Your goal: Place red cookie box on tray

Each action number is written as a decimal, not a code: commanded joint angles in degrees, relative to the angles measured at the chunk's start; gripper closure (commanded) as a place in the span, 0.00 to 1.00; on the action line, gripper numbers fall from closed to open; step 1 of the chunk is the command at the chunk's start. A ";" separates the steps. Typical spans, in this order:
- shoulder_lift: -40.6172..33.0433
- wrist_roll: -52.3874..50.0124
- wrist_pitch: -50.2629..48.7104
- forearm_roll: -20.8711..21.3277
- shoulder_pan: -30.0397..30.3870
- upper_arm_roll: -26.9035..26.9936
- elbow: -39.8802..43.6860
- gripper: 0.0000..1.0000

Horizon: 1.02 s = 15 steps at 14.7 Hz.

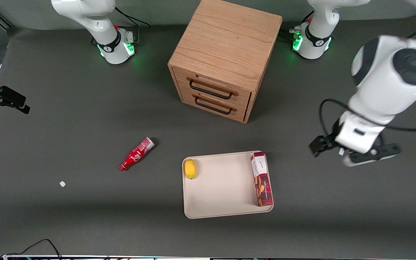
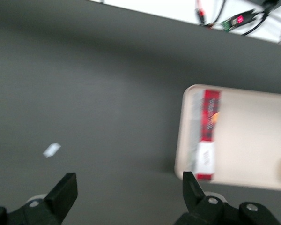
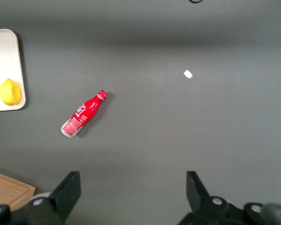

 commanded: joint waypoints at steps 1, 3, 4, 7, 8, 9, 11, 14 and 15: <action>-6.42 4.79 -4.45 -3.01 4.03 -0.15 -3.98 0.00; -9.15 9.42 -8.32 -4.60 6.66 0.03 -4.33 0.00; -10.55 13.02 -10.08 -4.69 7.72 0.64 -4.33 0.00; -14.24 19.10 -13.26 -4.69 8.95 3.10 -5.46 0.00; -16.09 21.21 -13.35 -5.21 9.48 3.19 -7.04 0.00; -17.50 23.23 -13.78 -5.48 9.57 3.28 -8.27 0.00; -19.00 26.05 -17.46 -5.48 10.19 3.28 -8.81 0.00; -20.49 29.66 -20.02 -5.83 10.89 3.28 -8.81 0.00; -20.59 29.84 -20.12 -6.36 10.98 3.37 -8.81 0.00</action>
